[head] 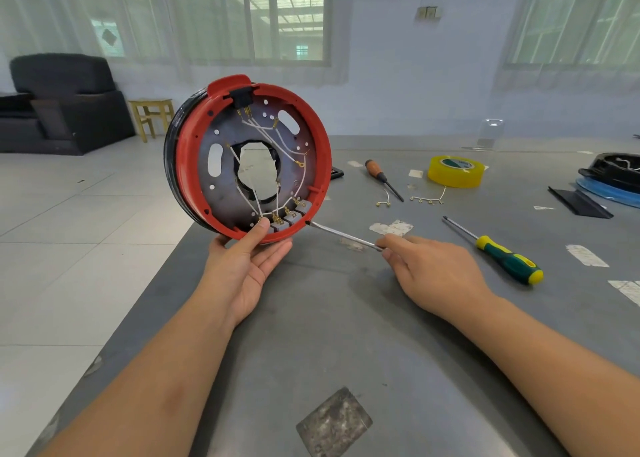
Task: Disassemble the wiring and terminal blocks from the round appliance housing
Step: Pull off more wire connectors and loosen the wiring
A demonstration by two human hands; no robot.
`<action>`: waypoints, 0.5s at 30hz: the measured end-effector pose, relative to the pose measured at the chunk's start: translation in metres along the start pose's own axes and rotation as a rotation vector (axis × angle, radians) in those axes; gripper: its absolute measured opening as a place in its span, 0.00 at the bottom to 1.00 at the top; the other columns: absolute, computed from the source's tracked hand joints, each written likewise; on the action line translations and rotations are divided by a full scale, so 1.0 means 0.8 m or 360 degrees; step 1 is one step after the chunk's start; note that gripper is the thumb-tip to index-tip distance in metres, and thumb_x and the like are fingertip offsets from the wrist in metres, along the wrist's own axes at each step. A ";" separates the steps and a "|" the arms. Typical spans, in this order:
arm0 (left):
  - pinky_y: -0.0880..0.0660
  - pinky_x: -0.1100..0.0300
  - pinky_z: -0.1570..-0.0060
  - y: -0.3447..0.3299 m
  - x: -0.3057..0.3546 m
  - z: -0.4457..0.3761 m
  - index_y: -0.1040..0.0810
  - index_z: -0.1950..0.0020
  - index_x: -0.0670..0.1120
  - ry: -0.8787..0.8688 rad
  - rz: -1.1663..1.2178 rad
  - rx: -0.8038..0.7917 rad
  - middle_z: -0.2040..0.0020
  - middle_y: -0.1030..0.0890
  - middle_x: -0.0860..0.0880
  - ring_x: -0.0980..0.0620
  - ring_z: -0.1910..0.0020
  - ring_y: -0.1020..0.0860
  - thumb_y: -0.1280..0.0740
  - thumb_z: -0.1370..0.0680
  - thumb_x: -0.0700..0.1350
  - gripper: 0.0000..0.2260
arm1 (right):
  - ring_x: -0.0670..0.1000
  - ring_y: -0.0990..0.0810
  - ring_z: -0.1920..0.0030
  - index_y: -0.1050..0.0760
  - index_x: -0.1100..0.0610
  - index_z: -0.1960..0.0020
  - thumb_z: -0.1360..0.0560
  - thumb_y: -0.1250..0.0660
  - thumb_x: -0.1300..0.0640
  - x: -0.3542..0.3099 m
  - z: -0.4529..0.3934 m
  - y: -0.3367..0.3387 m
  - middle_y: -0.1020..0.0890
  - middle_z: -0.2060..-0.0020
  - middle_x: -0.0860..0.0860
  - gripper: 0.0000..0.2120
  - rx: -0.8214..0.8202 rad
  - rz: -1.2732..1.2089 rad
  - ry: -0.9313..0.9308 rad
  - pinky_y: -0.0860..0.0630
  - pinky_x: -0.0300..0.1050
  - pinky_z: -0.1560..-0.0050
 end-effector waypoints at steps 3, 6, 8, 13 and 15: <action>0.15 0.45 0.53 0.001 -0.001 -0.002 0.32 0.25 0.37 0.0023 -0.0020 0.0007 0.41 0.16 0.34 0.34 0.46 0.14 0.27 0.22 0.34 0.27 | 0.51 0.18 0.53 0.37 0.35 0.34 0.17 0.54 0.40 -0.002 0.000 0.004 0.19 0.46 0.43 0.14 0.0050 -0.0018 0.0025 0.25 0.45 0.64; 0.15 0.46 0.53 0.000 -0.004 -0.004 0.32 0.25 0.37 0.0059 -0.0070 -0.0029 0.41 0.16 0.33 0.34 0.45 0.14 0.27 0.22 0.34 0.26 | 0.51 0.18 0.49 0.40 0.33 0.31 0.17 0.56 0.38 -0.003 0.000 0.001 0.21 0.42 0.41 0.16 0.0008 -0.0043 0.0025 0.27 0.44 0.65; 0.15 0.45 0.52 -0.001 -0.006 -0.005 0.32 0.25 0.37 0.0077 -0.0088 -0.0049 0.40 0.16 0.32 0.34 0.45 0.14 0.27 0.22 0.34 0.28 | 0.53 0.18 0.49 0.42 0.32 0.30 0.18 0.59 0.37 -0.005 0.000 0.000 0.21 0.42 0.42 0.19 -0.0016 -0.0040 0.0038 0.26 0.45 0.64; 0.15 0.46 0.53 -0.003 -0.005 -0.007 0.33 0.25 0.42 0.0053 -0.0196 -0.0080 0.41 0.16 0.34 0.34 0.46 0.14 0.24 0.24 0.36 0.31 | 0.55 0.19 0.48 0.38 0.34 0.29 0.17 0.56 0.40 -0.011 0.000 -0.002 0.21 0.43 0.45 0.19 -0.0045 -0.0087 0.0015 0.26 0.48 0.60; 0.15 0.46 0.54 -0.001 -0.002 -0.009 0.34 0.26 0.45 0.0033 -0.0280 -0.0058 0.44 0.14 0.34 0.33 0.48 0.14 0.23 0.24 0.37 0.30 | 0.54 0.20 0.48 0.35 0.36 0.29 0.17 0.52 0.44 -0.013 -0.001 -0.005 0.21 0.43 0.46 0.19 -0.0082 -0.0140 -0.0002 0.25 0.48 0.58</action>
Point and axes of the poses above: each hand's wrist, its own z-axis away from the middle knuckle, its own y-axis out of the back of the hand, x = y × z, the point moved 10 cm from there along -z, towards the middle knuckle
